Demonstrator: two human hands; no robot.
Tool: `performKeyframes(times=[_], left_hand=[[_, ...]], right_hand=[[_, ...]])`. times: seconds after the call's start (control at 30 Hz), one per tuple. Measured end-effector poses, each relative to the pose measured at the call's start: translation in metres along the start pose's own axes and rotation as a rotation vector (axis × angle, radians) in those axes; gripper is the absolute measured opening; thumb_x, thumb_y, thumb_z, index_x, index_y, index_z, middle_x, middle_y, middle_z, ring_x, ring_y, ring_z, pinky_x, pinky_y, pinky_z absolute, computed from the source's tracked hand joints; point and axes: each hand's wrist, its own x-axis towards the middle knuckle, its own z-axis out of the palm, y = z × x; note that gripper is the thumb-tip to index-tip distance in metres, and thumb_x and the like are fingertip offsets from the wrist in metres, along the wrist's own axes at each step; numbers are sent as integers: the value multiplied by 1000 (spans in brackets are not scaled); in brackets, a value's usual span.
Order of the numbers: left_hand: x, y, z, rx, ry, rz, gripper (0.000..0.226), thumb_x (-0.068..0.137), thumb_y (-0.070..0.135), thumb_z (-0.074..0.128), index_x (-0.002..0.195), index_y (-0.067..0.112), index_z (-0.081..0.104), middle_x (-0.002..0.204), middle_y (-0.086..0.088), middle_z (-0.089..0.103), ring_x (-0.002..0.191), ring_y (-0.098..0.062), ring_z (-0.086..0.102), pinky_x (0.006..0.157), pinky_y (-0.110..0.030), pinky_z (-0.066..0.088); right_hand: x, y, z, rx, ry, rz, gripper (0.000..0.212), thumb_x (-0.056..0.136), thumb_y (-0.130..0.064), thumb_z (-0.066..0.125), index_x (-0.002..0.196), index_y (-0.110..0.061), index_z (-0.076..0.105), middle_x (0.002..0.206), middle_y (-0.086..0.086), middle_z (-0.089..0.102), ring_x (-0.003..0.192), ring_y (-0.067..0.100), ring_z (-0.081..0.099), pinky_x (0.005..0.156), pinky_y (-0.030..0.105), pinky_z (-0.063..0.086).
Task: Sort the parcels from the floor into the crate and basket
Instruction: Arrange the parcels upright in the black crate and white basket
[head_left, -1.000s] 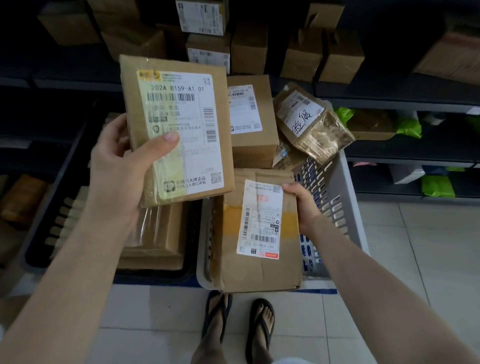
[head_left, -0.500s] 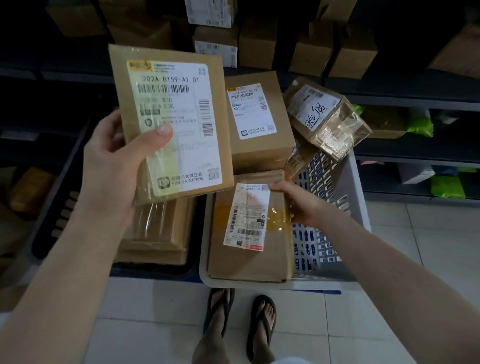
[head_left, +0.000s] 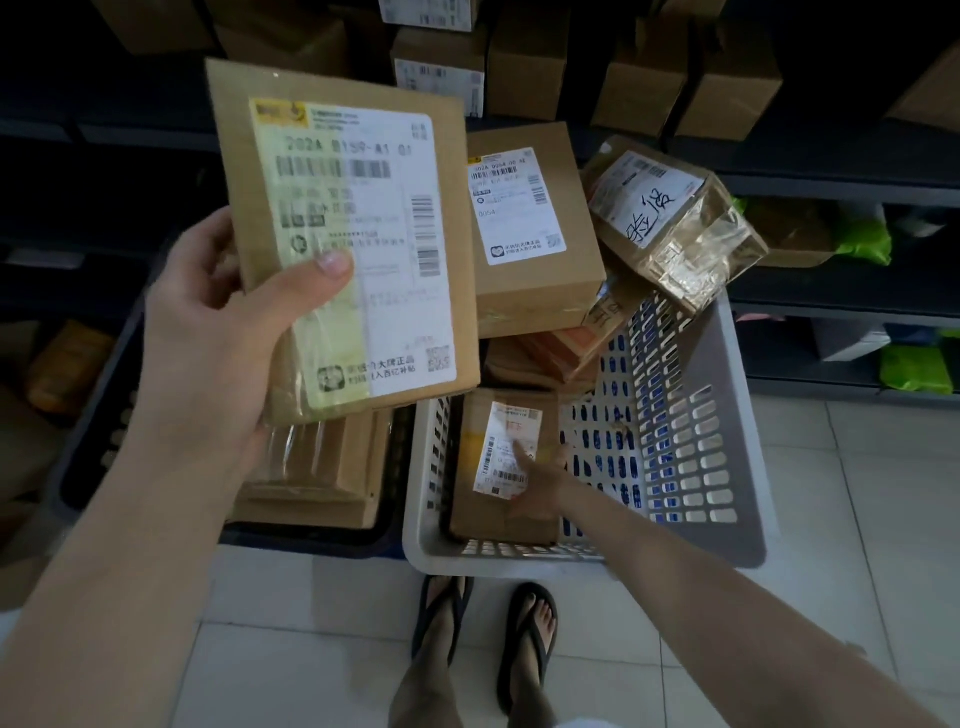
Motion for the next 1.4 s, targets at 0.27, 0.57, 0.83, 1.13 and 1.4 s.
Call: performKeyframes(times=[0.27,0.57,0.83,1.13,1.4], left_hand=[[-21,-29,44,19,-286,-192,74,56,33,82,124,24,55,106,7,72,91,-13,72,71,-36,60],[-34,-140,79,366,-452,-549,46,92,33,58,135,24,46,126,0,63,102,-13,65,74,-27,56],[-37,-148,56,516,-388,-414,37,99,10,42,133,23,46,120,6,57,113,-12,56,72,-13,42],[-58,-36,11,647,-106,435,26,91,27,49,116,27,56,108,26,55,104,6,54,90,-11,44],[5,-23,-68,881,232,-262,87,73,59,71,142,17,39,143,-12,43,125,-30,47,105,-45,37]], right_hand=[[-68,39,-60,879,137,-184,23,96,-31,49,111,-22,64,125,5,60,110,23,56,97,38,40],[-114,47,-47,1276,24,-406,62,78,-42,70,136,-32,50,123,7,65,118,31,56,94,53,47],[-74,16,-24,873,-7,12,63,89,-66,43,134,-23,51,135,0,55,123,22,49,103,44,36],[-82,-12,-13,478,29,-93,58,101,-50,23,133,-12,51,132,12,59,120,29,56,99,36,44],[-116,-32,-49,408,562,-203,47,99,-49,34,122,-15,57,114,8,65,109,26,61,84,30,48]])
